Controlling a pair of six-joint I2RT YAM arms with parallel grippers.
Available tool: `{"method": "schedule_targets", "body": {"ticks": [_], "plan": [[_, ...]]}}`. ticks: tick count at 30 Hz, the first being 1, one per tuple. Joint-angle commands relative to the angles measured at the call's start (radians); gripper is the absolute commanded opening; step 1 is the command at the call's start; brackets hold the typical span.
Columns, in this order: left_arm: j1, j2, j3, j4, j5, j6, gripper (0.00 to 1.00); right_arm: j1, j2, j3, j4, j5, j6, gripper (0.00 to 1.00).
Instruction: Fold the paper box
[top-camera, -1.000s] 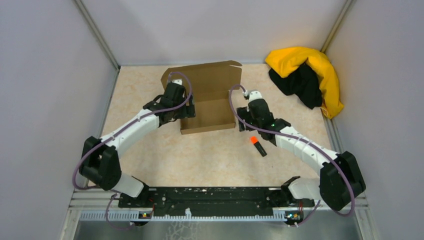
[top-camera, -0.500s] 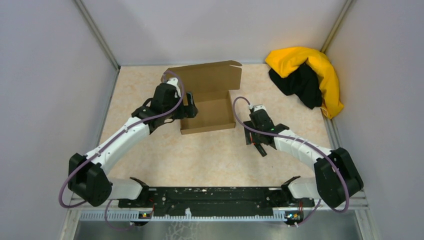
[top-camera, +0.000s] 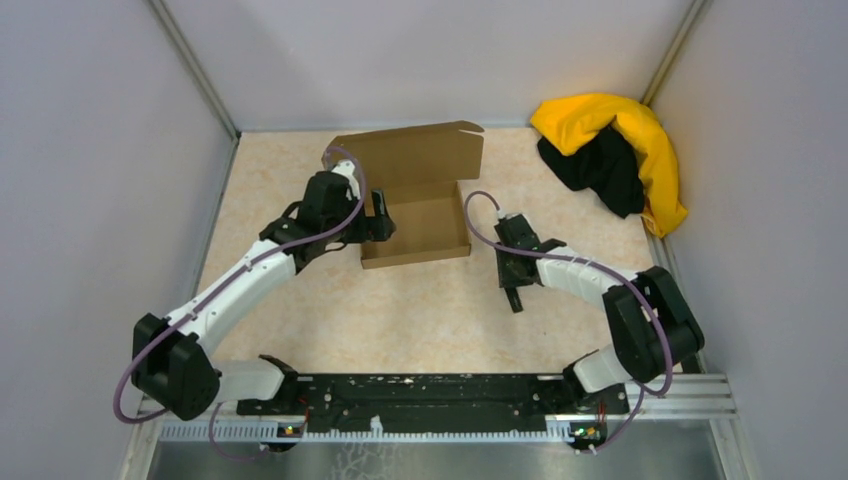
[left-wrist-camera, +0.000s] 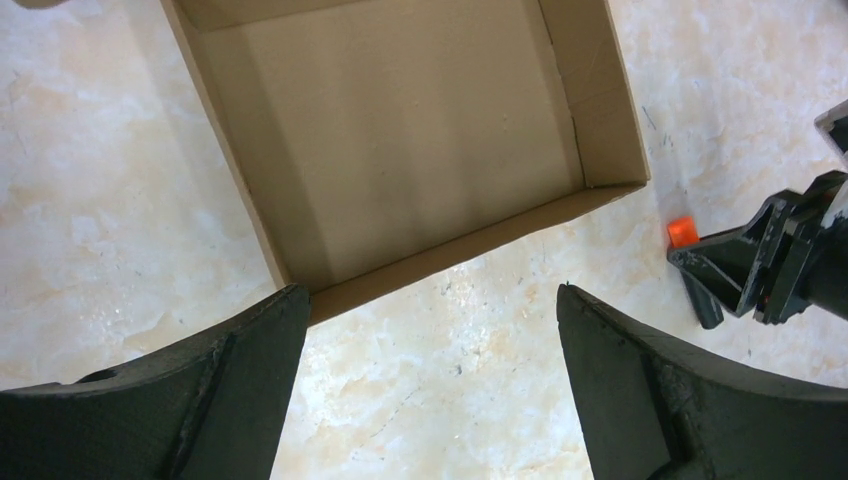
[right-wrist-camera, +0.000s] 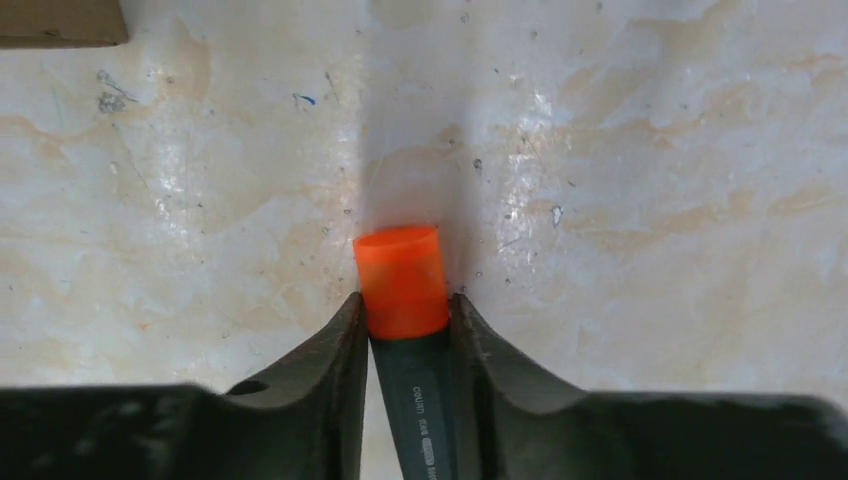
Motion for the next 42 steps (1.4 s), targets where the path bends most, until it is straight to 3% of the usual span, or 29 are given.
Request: {"method": "schedule_targets", "body": {"ticks": [1,4,9,12,19,27,28,30,32,34,36,42], "plan": [[0.004,-0.067,-0.041,0.004,-0.006,-0.005,0.99,-0.006,0.047,-0.001,0.013,-0.084,0.006,0.2],[0.004,-0.088,-0.043,-0.016,-0.031,-0.015,0.99,-0.004,0.01,0.008,-0.001,-0.107,-0.008,0.07],[0.004,-0.128,-0.026,-0.059,-0.086,-0.03,0.99,0.009,-0.131,0.146,-0.122,-0.085,-0.049,0.05],[0.004,-0.152,0.0,-0.068,-0.122,-0.033,0.99,0.023,-0.121,0.31,-0.194,-0.107,-0.065,0.05],[0.004,-0.133,0.083,-0.114,-0.229,-0.011,0.99,0.109,0.181,0.691,-0.169,-0.158,-0.066,0.05],[0.044,-0.079,0.088,-0.073,-0.242,0.001,0.99,0.145,0.5,0.9,-0.085,-0.207,-0.045,0.06],[0.049,-0.073,0.083,-0.067,-0.241,0.002,0.99,0.15,0.523,0.907,-0.062,-0.216,-0.045,0.1],[0.059,-0.062,0.075,-0.048,-0.242,0.016,0.99,0.162,0.557,0.917,-0.038,-0.223,-0.05,0.3],[0.076,-0.041,0.083,-0.043,-0.242,0.032,0.99,0.174,0.546,0.898,-0.019,-0.234,-0.068,0.44],[0.098,-0.016,0.106,-0.046,-0.226,0.057,0.99,0.178,0.451,0.813,0.053,-0.238,-0.072,0.64],[0.112,0.01,0.138,-0.052,-0.237,0.084,0.99,0.177,0.363,0.748,0.095,-0.216,-0.097,0.77],[0.193,0.049,0.21,-0.019,-0.201,0.171,0.99,0.101,0.209,0.751,0.061,-0.199,-0.247,0.84]]}}
